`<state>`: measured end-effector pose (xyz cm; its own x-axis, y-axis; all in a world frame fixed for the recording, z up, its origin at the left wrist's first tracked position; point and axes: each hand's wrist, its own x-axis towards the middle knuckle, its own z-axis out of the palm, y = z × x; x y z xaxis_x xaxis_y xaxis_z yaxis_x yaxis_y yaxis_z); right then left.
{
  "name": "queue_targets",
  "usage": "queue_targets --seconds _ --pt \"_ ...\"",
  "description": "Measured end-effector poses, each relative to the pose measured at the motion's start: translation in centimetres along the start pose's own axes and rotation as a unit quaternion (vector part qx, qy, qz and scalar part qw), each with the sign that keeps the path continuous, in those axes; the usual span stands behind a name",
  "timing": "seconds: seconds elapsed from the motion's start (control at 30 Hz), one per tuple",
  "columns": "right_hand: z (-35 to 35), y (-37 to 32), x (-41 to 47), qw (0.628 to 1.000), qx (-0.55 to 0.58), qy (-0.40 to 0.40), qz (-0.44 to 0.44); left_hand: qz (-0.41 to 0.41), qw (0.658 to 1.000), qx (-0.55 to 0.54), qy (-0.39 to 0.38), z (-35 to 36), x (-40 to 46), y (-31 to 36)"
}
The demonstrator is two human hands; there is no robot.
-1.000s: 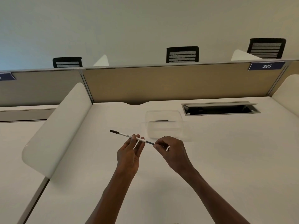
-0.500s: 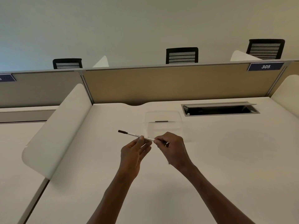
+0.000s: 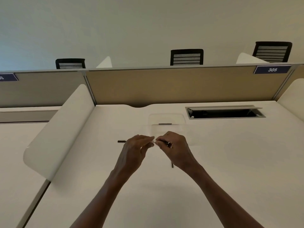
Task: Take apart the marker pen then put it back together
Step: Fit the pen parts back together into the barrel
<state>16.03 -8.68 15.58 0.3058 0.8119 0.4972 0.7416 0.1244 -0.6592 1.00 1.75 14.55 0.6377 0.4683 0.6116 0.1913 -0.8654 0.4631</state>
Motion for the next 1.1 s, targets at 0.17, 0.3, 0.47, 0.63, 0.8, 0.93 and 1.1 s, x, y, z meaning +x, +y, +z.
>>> queue_targets --seconds 0.17,0.3,0.47,0.63,0.8,0.93,1.1 --pt "-0.5 0.0 0.4 0.995 0.075 -0.002 0.072 -0.024 0.997 -0.079 0.01 0.7 -0.5 -0.2" --pt "-0.4 -0.3 0.8 0.969 0.189 0.018 0.157 -0.104 0.984 -0.144 0.028 1.6 -0.9 0.3" --pt "-0.4 -0.9 1.0 0.956 0.23 0.069 0.167 -0.224 0.936 -0.271 0.026 1.9 -0.8 1.3" --pt "-0.1 -1.4 1.4 0.95 0.252 0.085 0.165 -0.285 0.899 -0.333 0.013 1.7 -0.5 1.7" --pt "0.0 -1.6 1.6 0.958 0.225 0.082 0.16 -0.292 0.891 -0.347 0.012 1.6 -0.3 1.8" --pt "-0.3 -1.6 2.1 0.967 0.203 0.029 0.152 -0.302 0.885 -0.355 0.007 1.6 -0.2 1.5" --pt "-0.6 -1.5 2.0 0.965 0.216 0.009 0.146 -0.308 0.881 -0.359 0.003 1.8 -0.2 1.4"
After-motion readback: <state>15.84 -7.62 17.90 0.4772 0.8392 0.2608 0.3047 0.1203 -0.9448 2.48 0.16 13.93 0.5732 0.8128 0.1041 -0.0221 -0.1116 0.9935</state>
